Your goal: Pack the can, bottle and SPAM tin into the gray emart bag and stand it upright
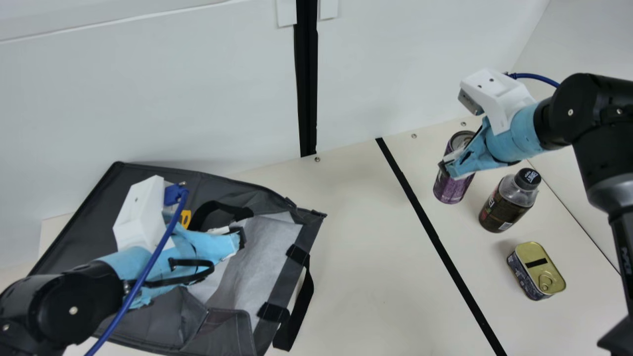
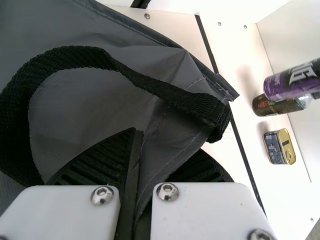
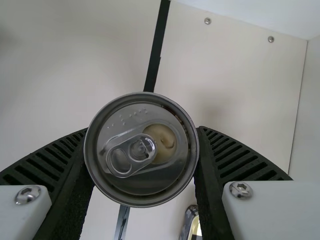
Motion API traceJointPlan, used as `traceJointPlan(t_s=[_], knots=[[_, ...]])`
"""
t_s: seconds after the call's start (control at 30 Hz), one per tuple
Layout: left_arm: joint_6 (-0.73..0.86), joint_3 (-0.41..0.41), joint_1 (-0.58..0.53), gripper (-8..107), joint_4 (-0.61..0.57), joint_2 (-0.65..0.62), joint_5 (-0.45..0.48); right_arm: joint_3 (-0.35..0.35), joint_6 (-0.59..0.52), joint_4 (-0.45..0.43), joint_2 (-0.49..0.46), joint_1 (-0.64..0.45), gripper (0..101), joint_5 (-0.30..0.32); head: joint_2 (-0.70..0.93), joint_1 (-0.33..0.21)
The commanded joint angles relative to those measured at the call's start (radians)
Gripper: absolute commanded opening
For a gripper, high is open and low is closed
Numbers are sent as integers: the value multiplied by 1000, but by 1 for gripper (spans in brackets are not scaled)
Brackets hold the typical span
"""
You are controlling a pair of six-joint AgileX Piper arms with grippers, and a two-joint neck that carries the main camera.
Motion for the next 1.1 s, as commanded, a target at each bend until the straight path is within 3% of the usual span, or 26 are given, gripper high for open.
traceJointPlan(t_s=[0.0, 0.63, 1.07], knots=[[0, 0, 0, -8, 0, 0, 0, 29, -4, 2, -26, 4, 0, 0, -2, -21], [0, 0, 0, -8, 0, 0, 0, 251, -18, 38, -232, 105, 0, 0, -2, -21], [0, 0, 0, -8, 0, 0, 0, 371, -52, 80, -310, 202, 0, 0, -2, -21]])
